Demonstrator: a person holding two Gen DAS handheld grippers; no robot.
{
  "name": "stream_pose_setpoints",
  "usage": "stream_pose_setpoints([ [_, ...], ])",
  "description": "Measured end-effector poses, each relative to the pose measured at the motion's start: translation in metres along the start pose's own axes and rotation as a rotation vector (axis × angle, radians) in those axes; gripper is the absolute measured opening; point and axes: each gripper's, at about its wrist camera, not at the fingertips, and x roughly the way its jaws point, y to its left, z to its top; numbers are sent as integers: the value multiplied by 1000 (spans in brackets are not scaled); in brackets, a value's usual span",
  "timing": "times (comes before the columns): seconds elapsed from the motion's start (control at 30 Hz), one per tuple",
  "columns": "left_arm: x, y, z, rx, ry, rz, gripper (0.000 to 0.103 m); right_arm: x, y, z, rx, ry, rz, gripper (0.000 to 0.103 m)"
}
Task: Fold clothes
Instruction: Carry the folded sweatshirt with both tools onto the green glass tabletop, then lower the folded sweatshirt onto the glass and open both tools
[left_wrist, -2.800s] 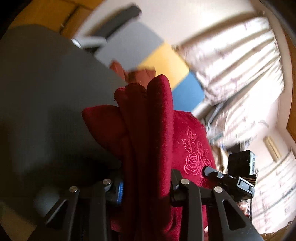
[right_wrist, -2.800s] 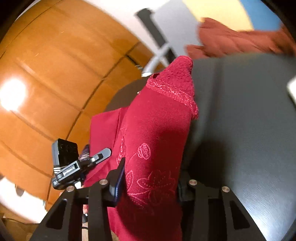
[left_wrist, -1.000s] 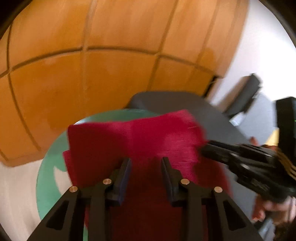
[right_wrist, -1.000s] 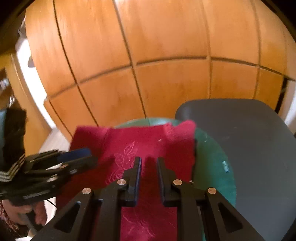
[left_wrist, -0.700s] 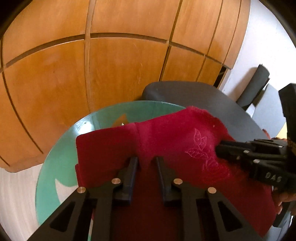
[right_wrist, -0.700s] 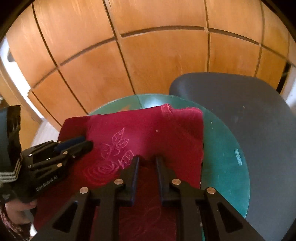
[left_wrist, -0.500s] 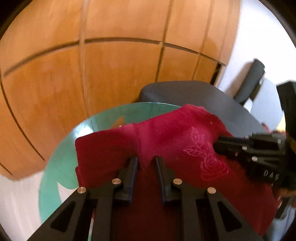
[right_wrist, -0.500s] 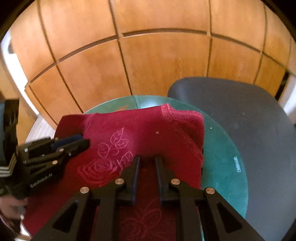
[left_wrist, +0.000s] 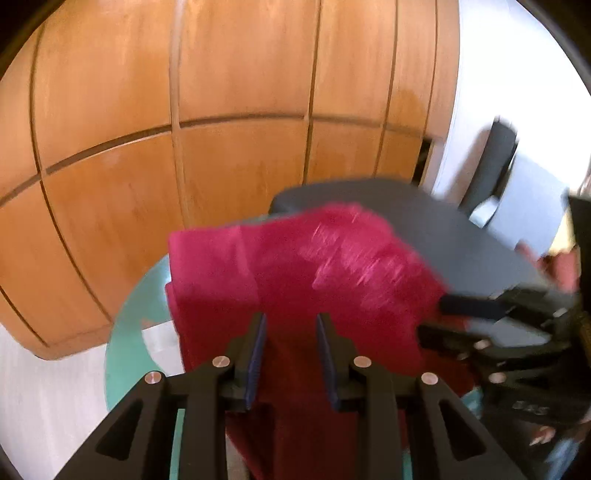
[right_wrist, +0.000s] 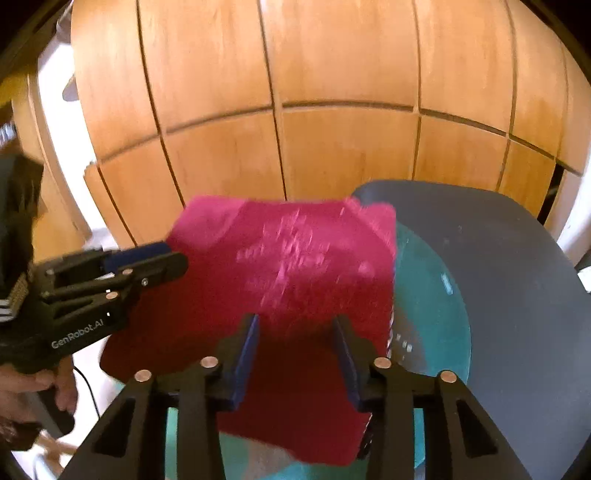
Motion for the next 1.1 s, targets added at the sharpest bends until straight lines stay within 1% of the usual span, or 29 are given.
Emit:
stream_pose_setpoints([
  [0.03,5,-1,-3,8,18,10,28,8,1,-1,-7,16,-22,39],
  [0.07,9,-2,-6,16,36,20,28,14,0,-1,-9,37,-38,36],
  [0.13,17,5,-8,9,41,5,27,28,-3,-1,-13,83,-61,33],
  [0.23,22,8,-6,22,46,7,28,39,-6,-1,-24,96,-102,32],
  [0.27,23,8,-4,27,49,9,27,41,-10,0,7,102,-94,32],
  [0.33,17,13,-1,-19,65,-16,27,41,-22,2,95,113,-56,32],
  [0.37,12,14,-1,-38,68,-25,27,35,-29,1,155,101,-21,32],
  [0.43,-4,15,-4,-80,71,-20,27,14,-42,-6,255,38,27,33],
  [0.47,-14,16,-7,-105,73,-13,28,0,-47,-13,299,-1,37,37],
  [0.5,-24,16,-10,-131,75,-6,29,-14,-49,-22,329,-29,37,39],
  [0.57,-42,16,-19,-200,87,-3,29,-36,-50,-40,364,-65,28,51],
  [0.6,-53,13,-27,-231,94,12,30,-44,-46,-49,362,-64,12,55],
  [0.67,-64,5,-39,-258,118,34,30,-54,-38,-68,350,-49,-16,65],
  [0.77,-75,-11,-60,-245,121,96,30,-59,-24,-88,324,-13,-26,70],
  [0.83,-84,-20,-71,-216,90,163,30,-64,-12,-101,300,-5,-32,71],
  [0.9,-95,-29,-82,-183,49,253,30,-68,-1,-110,263,-4,-51,73],
  [1.0,-102,-34,-90,-195,49,292,30,-68,7,-119,205,3,-81,75],
  [1.1,-101,-33,-98,-252,76,246,30,-71,12,-127,188,4,-98,76],
])
